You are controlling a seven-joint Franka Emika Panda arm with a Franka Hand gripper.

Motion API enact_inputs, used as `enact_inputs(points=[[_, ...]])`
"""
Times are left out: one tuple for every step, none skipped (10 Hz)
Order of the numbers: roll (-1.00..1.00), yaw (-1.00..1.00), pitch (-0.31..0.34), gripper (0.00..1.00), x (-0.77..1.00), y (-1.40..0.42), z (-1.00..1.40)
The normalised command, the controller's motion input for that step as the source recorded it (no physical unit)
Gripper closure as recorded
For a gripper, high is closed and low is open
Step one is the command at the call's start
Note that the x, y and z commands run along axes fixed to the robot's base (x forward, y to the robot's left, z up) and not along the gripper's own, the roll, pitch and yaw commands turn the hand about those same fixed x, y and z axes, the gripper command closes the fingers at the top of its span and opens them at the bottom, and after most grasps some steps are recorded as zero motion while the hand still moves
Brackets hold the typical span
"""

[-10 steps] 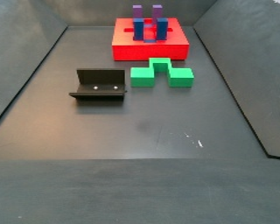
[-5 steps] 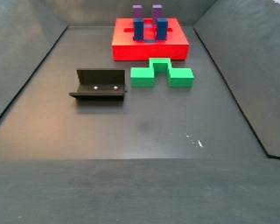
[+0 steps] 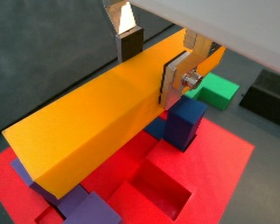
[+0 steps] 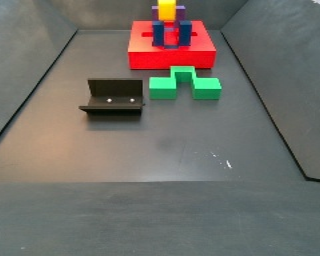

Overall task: Pick up the yellow object. Move up. Move to above the board. Insert the yellow object.
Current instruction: Insert the yellow object.

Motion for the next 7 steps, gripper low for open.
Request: enact_inputs(points=[[-0.07,0.17,-0.064,1.00,0.00,-0.21,-0.25],[-0.03,0.25,-0.044,1.00,0.00,-0.23,-0.17],[0.00,0.22,-0.016,1.00,0.01,-0.22,-0.08],[0.03,0.00,0.000,1.00,0.06,-0.11,-0.07],[0.07,0.01,0.000,1.00,-0.02,0.00,-0.09],[0.09,0.04,0.000,1.00,-0.01,0.00,-0.13],[0.11,0.09,0.000,1.00,0.00,0.00,-0.14]])
